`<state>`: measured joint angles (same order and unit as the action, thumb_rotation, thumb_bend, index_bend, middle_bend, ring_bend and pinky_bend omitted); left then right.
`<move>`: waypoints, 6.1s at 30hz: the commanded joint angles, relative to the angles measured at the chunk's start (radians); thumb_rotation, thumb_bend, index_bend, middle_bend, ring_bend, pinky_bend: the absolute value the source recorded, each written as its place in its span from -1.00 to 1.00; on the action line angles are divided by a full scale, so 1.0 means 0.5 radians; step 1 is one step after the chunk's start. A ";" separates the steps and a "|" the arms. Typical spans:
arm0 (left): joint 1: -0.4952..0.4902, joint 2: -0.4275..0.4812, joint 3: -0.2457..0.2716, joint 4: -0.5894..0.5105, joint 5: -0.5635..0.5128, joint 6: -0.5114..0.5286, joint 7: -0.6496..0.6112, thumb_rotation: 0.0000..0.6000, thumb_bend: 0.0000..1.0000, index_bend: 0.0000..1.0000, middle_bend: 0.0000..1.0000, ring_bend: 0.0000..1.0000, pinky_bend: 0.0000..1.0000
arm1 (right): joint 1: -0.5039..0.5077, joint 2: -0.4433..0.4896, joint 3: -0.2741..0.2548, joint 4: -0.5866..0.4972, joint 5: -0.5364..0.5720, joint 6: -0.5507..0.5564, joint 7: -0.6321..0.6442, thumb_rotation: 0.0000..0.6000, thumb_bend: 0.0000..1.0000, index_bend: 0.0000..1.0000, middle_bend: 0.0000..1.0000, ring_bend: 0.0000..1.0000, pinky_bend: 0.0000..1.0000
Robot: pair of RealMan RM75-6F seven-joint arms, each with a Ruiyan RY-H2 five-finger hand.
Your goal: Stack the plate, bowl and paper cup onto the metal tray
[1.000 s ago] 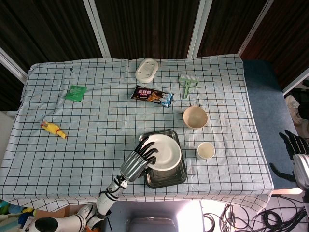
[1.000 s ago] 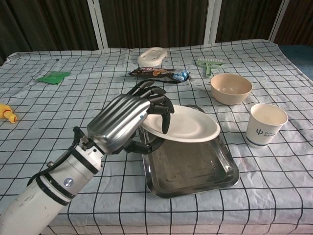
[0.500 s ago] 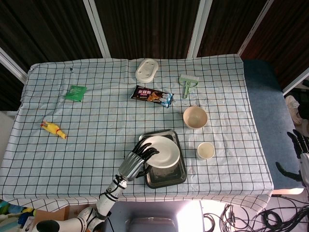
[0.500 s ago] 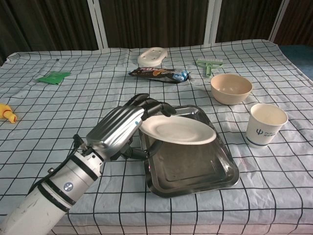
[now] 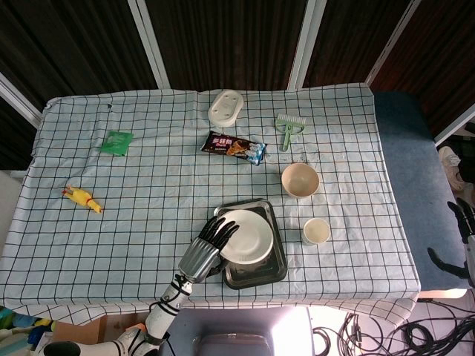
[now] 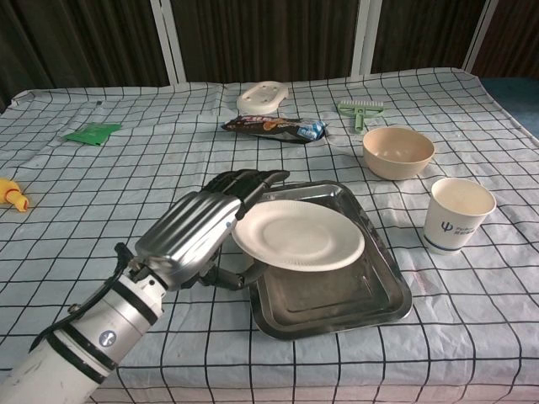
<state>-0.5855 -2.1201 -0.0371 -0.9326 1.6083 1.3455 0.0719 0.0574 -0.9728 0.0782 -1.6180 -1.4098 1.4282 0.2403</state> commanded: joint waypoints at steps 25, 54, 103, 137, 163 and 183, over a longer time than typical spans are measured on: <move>0.211 0.505 0.034 -0.715 -0.109 -0.030 0.986 1.00 -0.47 -1.00 -1.00 -1.00 -0.98 | -0.042 0.012 -0.016 0.027 -0.117 0.083 0.077 1.00 -0.59 -1.00 -1.00 -1.00 -1.00; 0.715 1.180 -0.071 -0.453 -0.348 0.367 -0.124 1.00 -0.41 -1.00 -1.00 -1.00 -0.99 | 1.199 -0.718 0.467 0.511 0.385 -1.081 -1.022 1.00 -0.59 -0.50 -1.00 -1.00 -1.00; 0.775 1.134 0.011 -0.241 -0.109 0.388 -0.506 1.00 -0.33 -1.00 -1.00 -1.00 -1.00 | 1.428 -1.342 0.218 1.268 0.486 -1.335 -0.925 1.00 -0.23 0.14 -1.00 -1.00 -1.00; 0.885 1.272 -0.065 -0.307 -0.162 0.513 -0.620 1.00 -0.33 -1.00 -1.00 -1.00 -1.00 | 1.252 -1.242 -0.057 0.336 -0.403 -0.557 -1.141 1.00 -0.10 0.32 -0.92 -1.00 -1.00; 0.841 1.293 0.043 -0.333 -0.072 0.348 -0.652 1.00 -0.34 -1.00 -1.00 -1.00 -1.00 | 1.258 -1.400 -0.097 0.492 -0.315 -0.754 -1.163 1.00 -0.56 -0.18 -0.96 -1.00 -1.00; 0.848 1.311 0.086 -0.356 -0.012 0.367 -0.585 1.00 -0.34 -1.00 -1.00 -1.00 -1.00 | 0.989 -0.821 -0.234 0.183 -0.550 -0.275 -0.809 1.00 -0.63 -0.41 -1.00 -1.00 -1.00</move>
<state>-0.1627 -1.4665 0.0032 -1.1090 1.5991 1.5272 -0.2221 0.5928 -1.4490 -0.0155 -1.4963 -1.6539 1.2342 -0.1744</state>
